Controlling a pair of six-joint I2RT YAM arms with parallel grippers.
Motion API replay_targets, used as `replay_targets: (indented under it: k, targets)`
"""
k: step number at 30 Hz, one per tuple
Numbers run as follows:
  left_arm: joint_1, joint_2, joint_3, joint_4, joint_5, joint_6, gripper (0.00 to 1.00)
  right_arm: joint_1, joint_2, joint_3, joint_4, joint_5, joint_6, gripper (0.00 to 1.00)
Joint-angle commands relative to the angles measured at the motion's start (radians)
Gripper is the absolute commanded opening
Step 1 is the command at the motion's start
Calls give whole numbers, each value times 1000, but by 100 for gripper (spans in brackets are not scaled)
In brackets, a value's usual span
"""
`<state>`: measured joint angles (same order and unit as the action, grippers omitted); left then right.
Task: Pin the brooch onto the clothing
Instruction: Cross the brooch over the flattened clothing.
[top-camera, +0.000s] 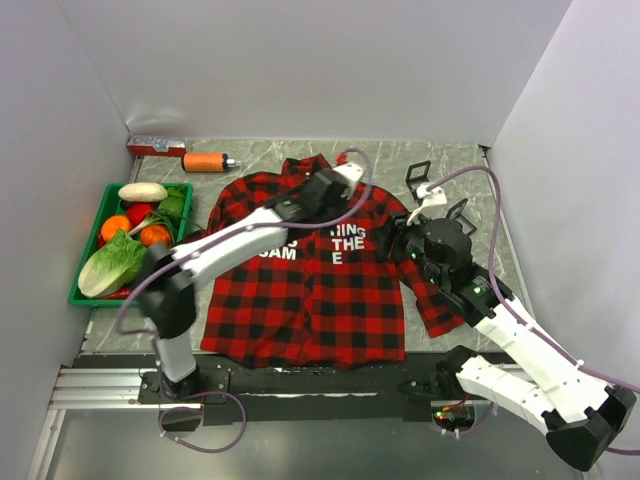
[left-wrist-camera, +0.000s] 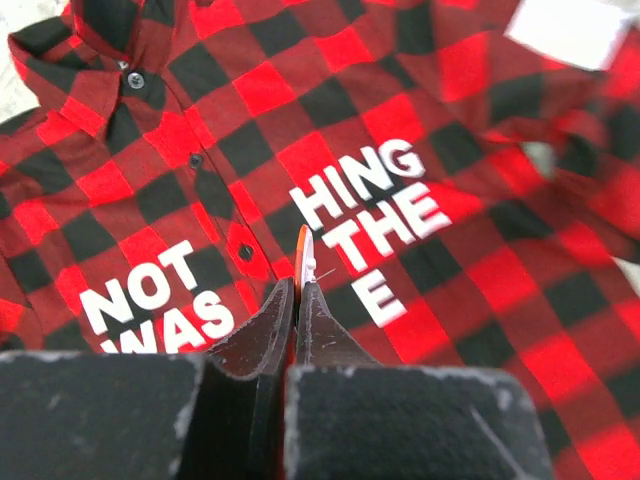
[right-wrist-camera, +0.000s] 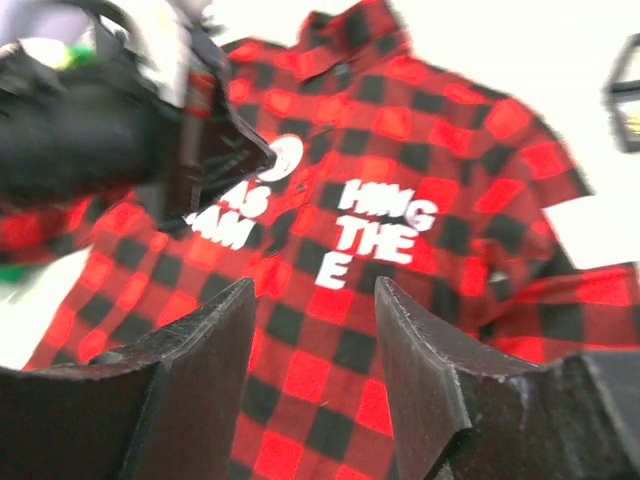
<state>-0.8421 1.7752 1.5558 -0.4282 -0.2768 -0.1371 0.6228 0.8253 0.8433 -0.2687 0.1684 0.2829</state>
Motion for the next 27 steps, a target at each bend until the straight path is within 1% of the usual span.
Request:
replay_targets:
  k: [1, 2, 3, 4, 5, 7, 8, 11, 15, 18, 22, 27]
  targets:
    - [-9, 139, 170, -135, -186, 42, 1, -96, -17, 1, 78, 112, -19, 60]
    - [-9, 186, 190, -136, -191, 34, 1, -128, -34, -13, 92, 96, -21, 61]
    - [-9, 210, 231, -147, -197, 31, 1, -161, -38, -41, 101, 44, -18, 61]
    - [-11, 233, 256, -156, -214, 27, 1, -223, -48, -53, 109, 24, -10, 61]
    - [-9, 280, 301, -168, -226, 21, 1, -247, -60, -65, 117, 2, -4, 60]
    - [-18, 323, 343, -193, -254, 21, 1, -293, -78, -98, 121, -17, -7, 60]
    - [-23, 363, 375, -198, -293, 30, 1, -299, -103, -107, 121, -15, -11, 61]
    - [-37, 434, 438, -219, -340, 37, 1, -317, -141, -133, 106, -1, -28, 61]
    - [-51, 509, 498, -234, -352, 37, 1, -328, -175, -170, 97, -15, -22, 62]
    - [-57, 558, 529, -241, -346, 33, 1, -331, -206, -203, 91, 8, -2, 62]
    - [-57, 615, 558, -236, -322, 21, 1, -345, -230, -194, 33, 72, -8, 63]
    - [-55, 671, 630, -257, -318, 25, 1, -350, -281, -199, 14, 62, -16, 63]
